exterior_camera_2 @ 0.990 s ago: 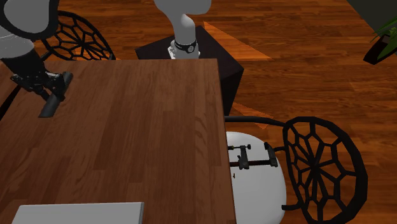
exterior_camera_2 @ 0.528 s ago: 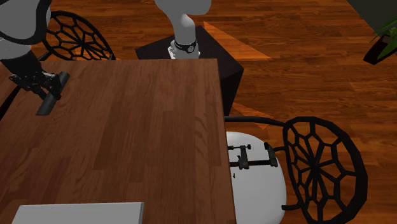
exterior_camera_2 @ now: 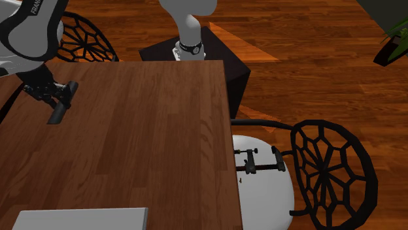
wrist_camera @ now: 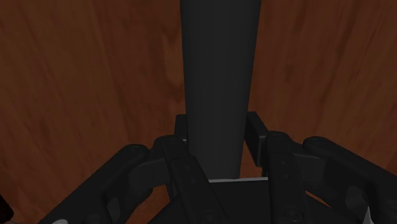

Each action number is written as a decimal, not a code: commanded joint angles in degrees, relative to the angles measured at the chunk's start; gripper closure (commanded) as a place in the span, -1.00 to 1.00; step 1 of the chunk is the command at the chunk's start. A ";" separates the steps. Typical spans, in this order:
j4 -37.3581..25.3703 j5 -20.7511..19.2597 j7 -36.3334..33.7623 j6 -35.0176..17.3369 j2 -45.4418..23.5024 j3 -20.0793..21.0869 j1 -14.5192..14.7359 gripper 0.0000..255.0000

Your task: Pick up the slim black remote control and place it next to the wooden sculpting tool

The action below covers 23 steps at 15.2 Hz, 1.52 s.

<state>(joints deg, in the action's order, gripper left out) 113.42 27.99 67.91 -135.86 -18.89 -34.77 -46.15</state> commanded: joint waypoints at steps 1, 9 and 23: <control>0.28 1.14 0.88 -1.07 -1.02 0.54 -0.40 1.00; 0.52 2.08 1.62 -1.94 -1.85 1.03 -0.75 1.00; 0.64 -3.50 -1.87 2.40 3.98 -1.84 1.11 -1.00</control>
<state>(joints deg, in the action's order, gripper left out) 114.07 24.71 66.15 -133.66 -15.12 -36.51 -45.08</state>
